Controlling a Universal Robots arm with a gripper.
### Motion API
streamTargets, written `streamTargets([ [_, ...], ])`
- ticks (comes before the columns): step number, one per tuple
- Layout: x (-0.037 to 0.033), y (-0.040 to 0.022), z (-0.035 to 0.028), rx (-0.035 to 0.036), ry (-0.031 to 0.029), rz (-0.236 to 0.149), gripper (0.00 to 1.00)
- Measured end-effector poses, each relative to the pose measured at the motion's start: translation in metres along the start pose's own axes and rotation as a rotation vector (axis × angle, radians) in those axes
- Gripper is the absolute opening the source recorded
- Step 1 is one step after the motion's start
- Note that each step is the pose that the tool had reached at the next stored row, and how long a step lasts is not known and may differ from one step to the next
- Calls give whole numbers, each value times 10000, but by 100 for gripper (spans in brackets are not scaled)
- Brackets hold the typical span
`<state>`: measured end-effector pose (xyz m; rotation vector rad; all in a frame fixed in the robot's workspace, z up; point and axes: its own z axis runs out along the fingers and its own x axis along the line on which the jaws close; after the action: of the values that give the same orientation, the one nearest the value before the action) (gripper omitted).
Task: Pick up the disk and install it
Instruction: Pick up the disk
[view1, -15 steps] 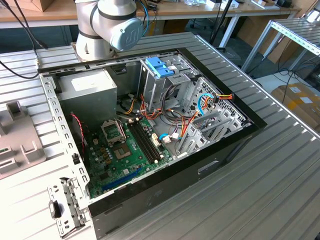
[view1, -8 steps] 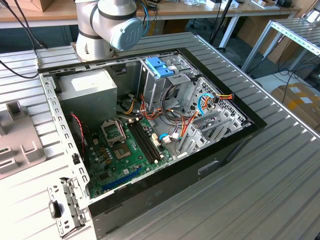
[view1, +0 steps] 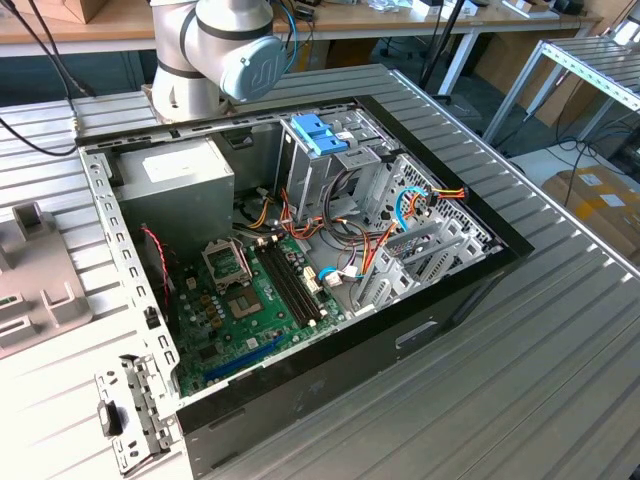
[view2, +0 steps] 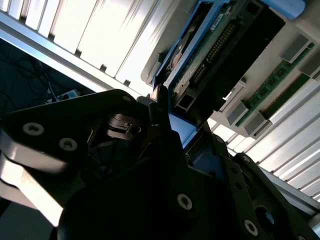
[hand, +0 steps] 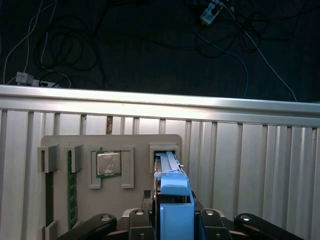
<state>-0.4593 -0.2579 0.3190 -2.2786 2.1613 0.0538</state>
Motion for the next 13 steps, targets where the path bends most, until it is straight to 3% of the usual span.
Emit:
streamTargets([
  [13, -1, 1, -55, -1, -2, 0, 37],
])
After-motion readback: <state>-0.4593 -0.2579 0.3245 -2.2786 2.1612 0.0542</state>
